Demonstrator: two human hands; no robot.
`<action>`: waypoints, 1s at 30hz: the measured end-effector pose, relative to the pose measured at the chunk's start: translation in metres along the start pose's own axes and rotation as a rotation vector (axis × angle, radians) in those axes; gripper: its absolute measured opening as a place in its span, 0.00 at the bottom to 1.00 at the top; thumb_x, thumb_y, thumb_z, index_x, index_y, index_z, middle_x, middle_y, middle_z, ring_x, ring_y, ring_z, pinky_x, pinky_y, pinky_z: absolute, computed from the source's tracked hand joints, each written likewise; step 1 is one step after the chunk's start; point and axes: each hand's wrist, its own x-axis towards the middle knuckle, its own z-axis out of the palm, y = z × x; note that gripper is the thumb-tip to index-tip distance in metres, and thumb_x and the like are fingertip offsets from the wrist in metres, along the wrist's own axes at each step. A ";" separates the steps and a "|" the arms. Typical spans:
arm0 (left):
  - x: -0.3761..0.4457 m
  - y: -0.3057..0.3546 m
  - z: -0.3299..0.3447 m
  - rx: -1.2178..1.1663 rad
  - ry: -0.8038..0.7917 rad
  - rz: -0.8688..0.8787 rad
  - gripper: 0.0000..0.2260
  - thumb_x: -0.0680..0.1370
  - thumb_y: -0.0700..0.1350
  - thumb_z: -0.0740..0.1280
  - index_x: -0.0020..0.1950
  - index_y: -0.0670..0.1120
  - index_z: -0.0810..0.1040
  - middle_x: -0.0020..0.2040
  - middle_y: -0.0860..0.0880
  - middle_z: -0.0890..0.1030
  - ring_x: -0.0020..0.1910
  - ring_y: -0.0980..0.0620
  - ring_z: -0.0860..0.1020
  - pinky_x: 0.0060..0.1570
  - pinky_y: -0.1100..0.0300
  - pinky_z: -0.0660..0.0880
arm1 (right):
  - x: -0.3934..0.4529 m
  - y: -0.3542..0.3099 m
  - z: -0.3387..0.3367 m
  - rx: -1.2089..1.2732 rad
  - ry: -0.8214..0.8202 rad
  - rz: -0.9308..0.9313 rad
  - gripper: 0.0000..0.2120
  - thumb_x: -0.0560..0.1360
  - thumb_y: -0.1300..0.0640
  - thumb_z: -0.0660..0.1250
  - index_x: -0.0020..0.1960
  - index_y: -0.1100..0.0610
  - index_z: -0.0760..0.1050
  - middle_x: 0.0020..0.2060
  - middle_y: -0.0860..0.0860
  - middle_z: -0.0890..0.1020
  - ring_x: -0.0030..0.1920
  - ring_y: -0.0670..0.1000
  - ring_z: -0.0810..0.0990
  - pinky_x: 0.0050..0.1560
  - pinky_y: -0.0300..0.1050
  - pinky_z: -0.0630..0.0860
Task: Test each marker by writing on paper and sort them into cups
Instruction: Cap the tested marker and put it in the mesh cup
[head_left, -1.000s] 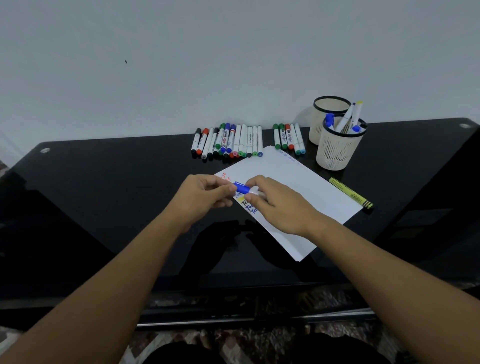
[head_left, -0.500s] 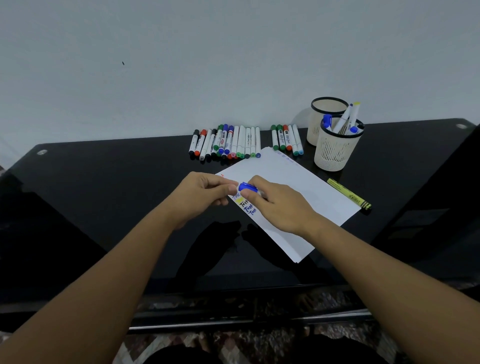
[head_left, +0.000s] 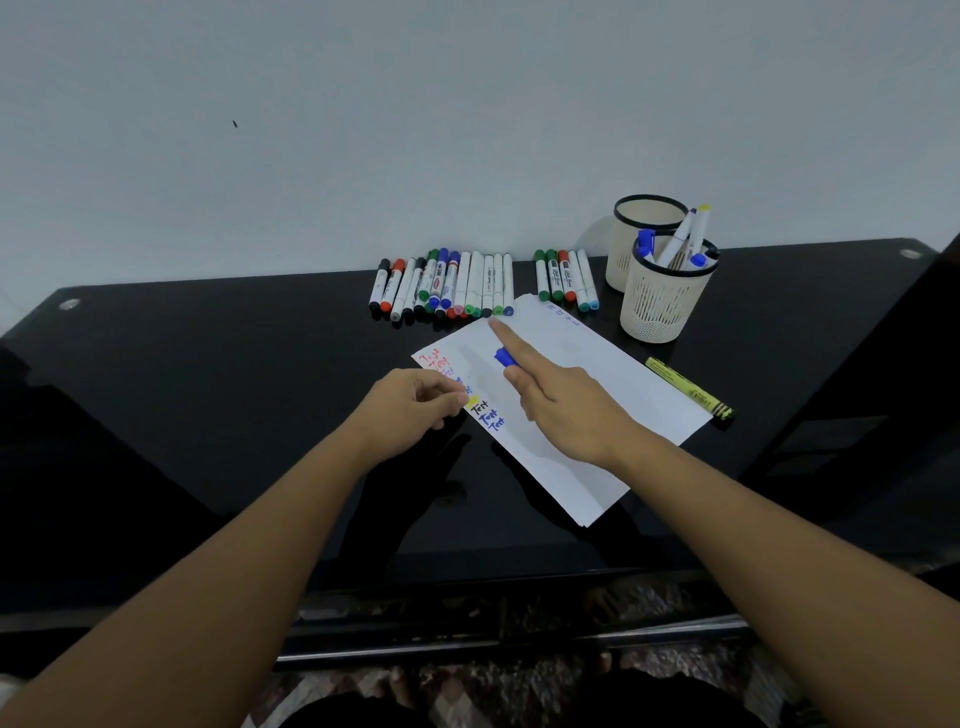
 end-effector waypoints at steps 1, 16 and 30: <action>0.000 -0.001 0.001 0.000 0.000 -0.005 0.05 0.80 0.52 0.71 0.53 0.55 0.85 0.45 0.55 0.86 0.41 0.59 0.82 0.51 0.58 0.79 | 0.000 -0.001 -0.002 0.015 -0.007 -0.017 0.21 0.87 0.40 0.46 0.77 0.24 0.47 0.37 0.55 0.80 0.41 0.54 0.80 0.48 0.51 0.76; 0.022 -0.013 0.008 0.322 0.093 0.128 0.27 0.74 0.64 0.72 0.72 0.58 0.75 0.60 0.54 0.74 0.59 0.55 0.73 0.62 0.56 0.73 | 0.004 0.000 -0.024 0.117 0.081 0.073 0.26 0.86 0.53 0.54 0.81 0.42 0.48 0.45 0.61 0.81 0.43 0.60 0.80 0.49 0.61 0.77; 0.028 -0.035 0.022 0.374 0.235 0.223 0.29 0.69 0.69 0.72 0.67 0.58 0.79 0.57 0.56 0.68 0.61 0.58 0.65 0.61 0.60 0.65 | 0.042 0.018 -0.168 0.854 0.419 0.402 0.15 0.82 0.59 0.65 0.67 0.53 0.70 0.55 0.55 0.84 0.46 0.54 0.88 0.53 0.52 0.85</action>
